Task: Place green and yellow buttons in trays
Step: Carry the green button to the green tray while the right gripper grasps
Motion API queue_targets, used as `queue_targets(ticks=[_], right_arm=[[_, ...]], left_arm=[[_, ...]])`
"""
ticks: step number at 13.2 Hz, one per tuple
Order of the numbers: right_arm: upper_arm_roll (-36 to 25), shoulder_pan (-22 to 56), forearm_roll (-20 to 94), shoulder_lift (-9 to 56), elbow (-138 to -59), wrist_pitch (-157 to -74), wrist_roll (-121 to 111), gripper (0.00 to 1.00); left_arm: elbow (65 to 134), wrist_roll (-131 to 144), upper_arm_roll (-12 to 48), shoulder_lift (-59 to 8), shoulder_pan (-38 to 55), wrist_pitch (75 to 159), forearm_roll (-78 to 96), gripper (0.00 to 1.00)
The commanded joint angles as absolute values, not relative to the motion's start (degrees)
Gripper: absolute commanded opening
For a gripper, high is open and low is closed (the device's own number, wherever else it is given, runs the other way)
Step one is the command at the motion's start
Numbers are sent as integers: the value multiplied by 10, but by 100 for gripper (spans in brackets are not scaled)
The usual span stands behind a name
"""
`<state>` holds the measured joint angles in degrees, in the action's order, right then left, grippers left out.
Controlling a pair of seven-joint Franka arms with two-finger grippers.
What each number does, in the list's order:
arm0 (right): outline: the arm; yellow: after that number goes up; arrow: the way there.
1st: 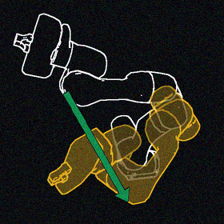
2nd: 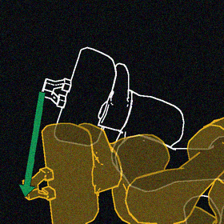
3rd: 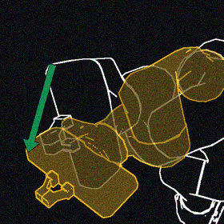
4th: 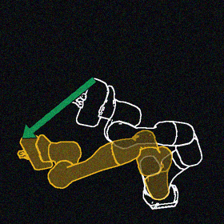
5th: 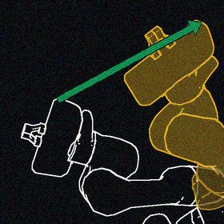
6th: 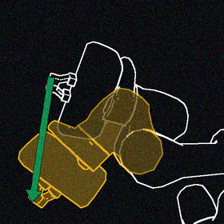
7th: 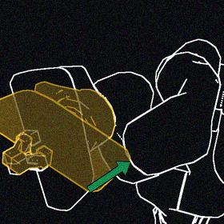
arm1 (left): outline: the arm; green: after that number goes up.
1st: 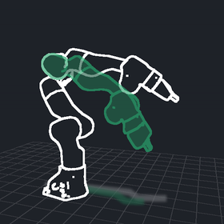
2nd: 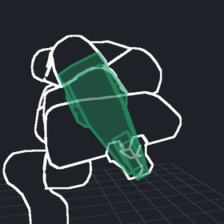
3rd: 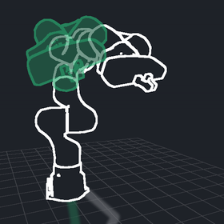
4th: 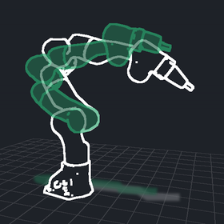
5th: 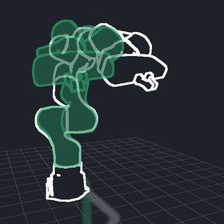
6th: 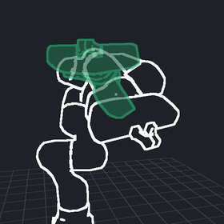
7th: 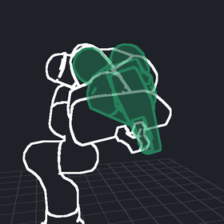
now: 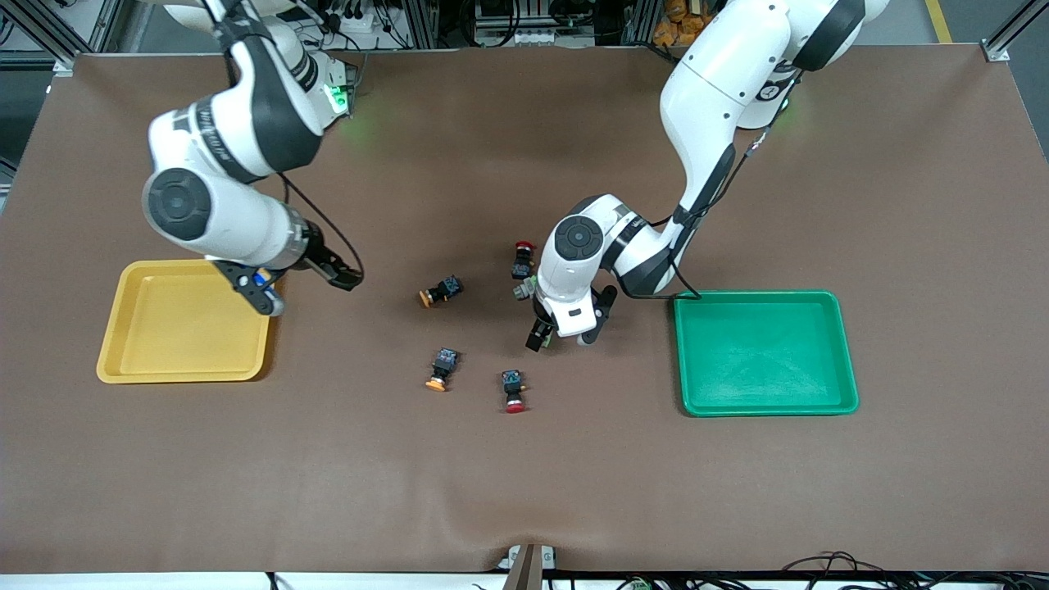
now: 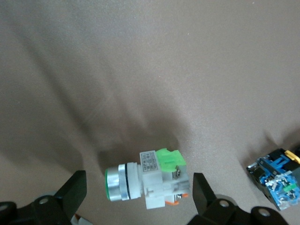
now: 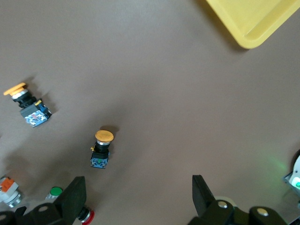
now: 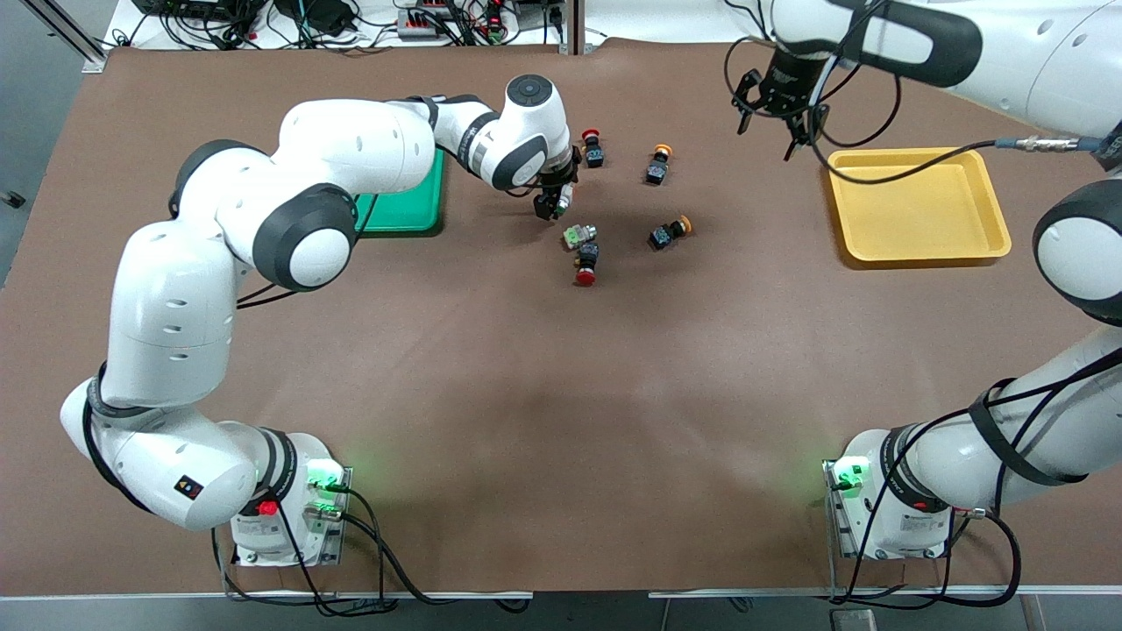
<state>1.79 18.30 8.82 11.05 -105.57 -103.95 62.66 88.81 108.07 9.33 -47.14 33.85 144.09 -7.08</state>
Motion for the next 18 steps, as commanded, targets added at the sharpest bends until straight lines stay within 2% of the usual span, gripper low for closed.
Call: queue_targets(ticks=[1,2,4,5,6,8,12,18], right_arm=[[14,205,80,99,-1106,-1084,661,100],[13,220,77,101,-1117,-1100,680,100],[13,236,75,105,-1143,-1141,707,100],[13,246,74,107,-1156,-1160,714,100],[14,252,74,112,-1163,-1178,724,100],[12,286,58,138,-1167,-1201,768,100],[13,325,36,184,-1166,-1257,830,100],[11,368,12,236,-1165,-1352,881,100]], left_arm=[[869,1097,84,-487,349,1447,-82,100],[869,1097,84,-487,349,1447,-81,100],[868,1096,83,-485,348,1447,-81,55],[868,1087,83,-483,348,1446,-84,13],[868,1082,82,-479,345,1445,-100,0],[872,1081,82,-459,334,1424,-114,0],[889,989,84,-391,282,1263,-116,0],[1021,771,90,-288,145,1245,-116,0]])
